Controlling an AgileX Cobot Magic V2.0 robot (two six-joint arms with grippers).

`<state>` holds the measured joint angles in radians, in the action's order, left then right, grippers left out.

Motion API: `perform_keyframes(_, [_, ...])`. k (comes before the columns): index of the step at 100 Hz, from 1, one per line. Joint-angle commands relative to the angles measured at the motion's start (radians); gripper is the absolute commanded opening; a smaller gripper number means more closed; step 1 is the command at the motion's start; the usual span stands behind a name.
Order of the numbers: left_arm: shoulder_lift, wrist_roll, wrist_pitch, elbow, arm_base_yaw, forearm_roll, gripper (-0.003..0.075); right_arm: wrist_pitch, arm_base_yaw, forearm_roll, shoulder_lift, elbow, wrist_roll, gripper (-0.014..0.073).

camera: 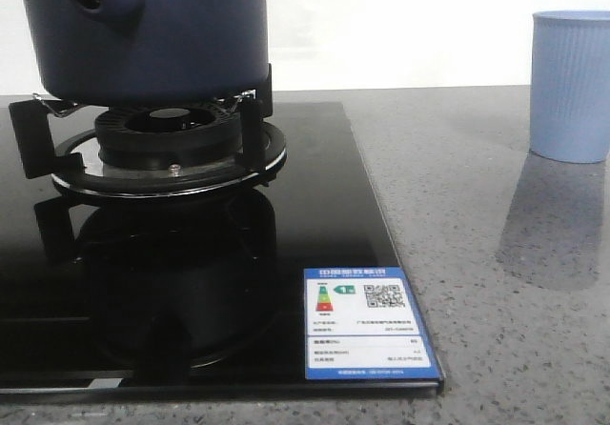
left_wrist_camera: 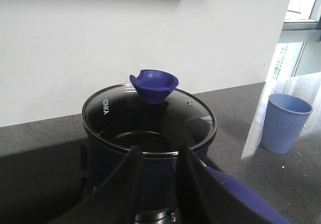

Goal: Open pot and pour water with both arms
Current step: 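Reach the left gripper down and grasp the blue lid knob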

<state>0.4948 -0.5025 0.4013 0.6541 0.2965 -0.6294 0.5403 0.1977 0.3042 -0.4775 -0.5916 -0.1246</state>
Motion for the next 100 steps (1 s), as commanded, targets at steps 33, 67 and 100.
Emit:
perform_keyframes(33, [0.086,-0.006,-0.09,0.037,0.016,-0.059,0.0383,-0.092,0.001,0.023,-0.013,-0.035,-0.013,0.0441])
perform_keyframes(67, [0.309,-0.291,-0.13,0.105,0.016,-0.334,0.0551,-0.09,0.001,0.025,-0.013,-0.035,-0.013,0.0441])
perform_keyframes(100, [0.547,-0.343,-0.124,0.253,0.016,-0.362,0.0551,-0.09,0.001,0.025,-0.013,-0.035,-0.013,0.0441])
